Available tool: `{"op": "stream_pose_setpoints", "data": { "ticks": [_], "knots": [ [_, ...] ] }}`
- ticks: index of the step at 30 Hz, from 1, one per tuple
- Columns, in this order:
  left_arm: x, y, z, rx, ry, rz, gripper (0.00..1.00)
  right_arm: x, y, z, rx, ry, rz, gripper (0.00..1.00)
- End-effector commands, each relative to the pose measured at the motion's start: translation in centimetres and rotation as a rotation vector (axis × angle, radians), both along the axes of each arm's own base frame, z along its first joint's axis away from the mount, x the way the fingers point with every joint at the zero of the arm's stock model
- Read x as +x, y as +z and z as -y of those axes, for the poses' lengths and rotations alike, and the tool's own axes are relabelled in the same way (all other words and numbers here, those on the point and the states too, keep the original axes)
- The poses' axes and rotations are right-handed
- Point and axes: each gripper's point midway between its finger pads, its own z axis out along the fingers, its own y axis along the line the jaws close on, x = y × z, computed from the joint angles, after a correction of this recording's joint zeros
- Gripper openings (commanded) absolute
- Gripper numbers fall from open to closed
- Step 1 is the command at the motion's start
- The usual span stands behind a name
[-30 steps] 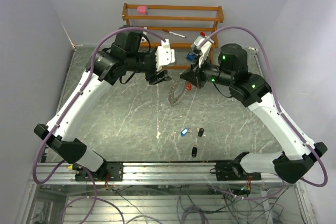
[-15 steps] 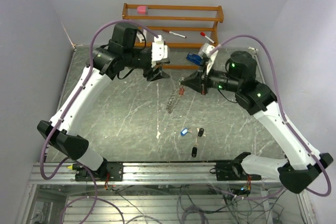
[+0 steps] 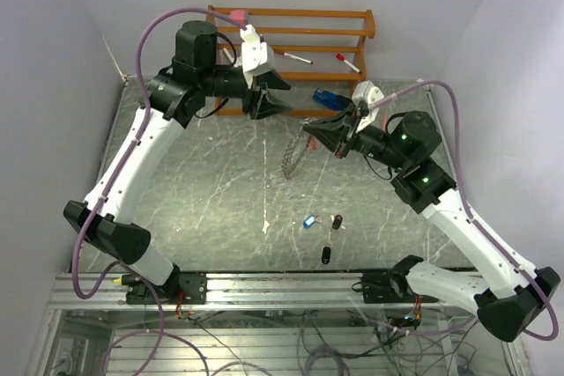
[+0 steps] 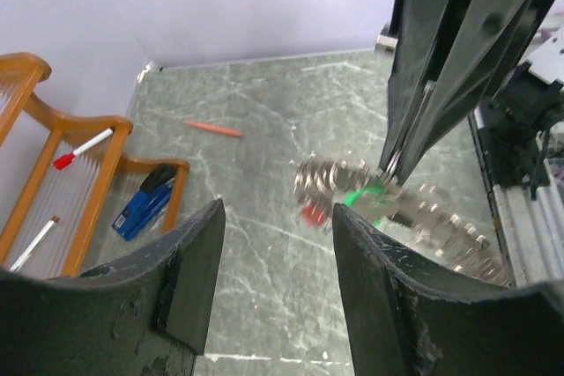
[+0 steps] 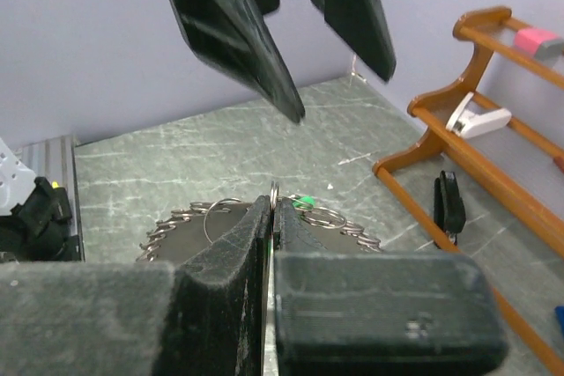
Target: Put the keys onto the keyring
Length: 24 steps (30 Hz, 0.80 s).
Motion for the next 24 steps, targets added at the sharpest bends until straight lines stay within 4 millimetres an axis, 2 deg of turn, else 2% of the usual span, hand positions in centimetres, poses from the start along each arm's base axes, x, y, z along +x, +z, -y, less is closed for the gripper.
{"op": "stream_pose_setpoints", "data": {
  "ticks": [1, 4, 6, 14, 20, 24],
  "knots": [
    [-0.7, 3.8, 0.3, -0.115, -0.061, -0.027, 0.62, -0.1, 4.5, 0.8, 0.181, -0.038, 0.149, 0.00],
    [-1.2, 5.5, 0.3, -0.171, -0.104, -0.058, 0.62, -0.1, 4.8, 0.7, 0.207, -0.039, 0.166, 0.00],
    [-1.3, 5.6, 0.4, -0.182, -0.123, -0.074, 0.61, 0.1, 4.6, 0.5, 0.205, -0.035, 0.164, 0.00],
    [-1.4, 3.8, 0.8, -0.175, -0.136, -0.144, 0.59, 0.2, 4.9, 0.1, 0.201, -0.019, 0.166, 0.00],
    [-2.7, 3.2, 1.6, -0.179, -0.199, -0.201, 0.59, 0.2, 5.1, -0.1, 0.201, -0.009, 0.167, 0.00],
    [-3.4, 2.4, 2.1, -0.157, -0.221, -0.216, 0.55, 0.5, 5.0, -0.3, 0.189, -0.017, 0.165, 0.00]
  ]
}}
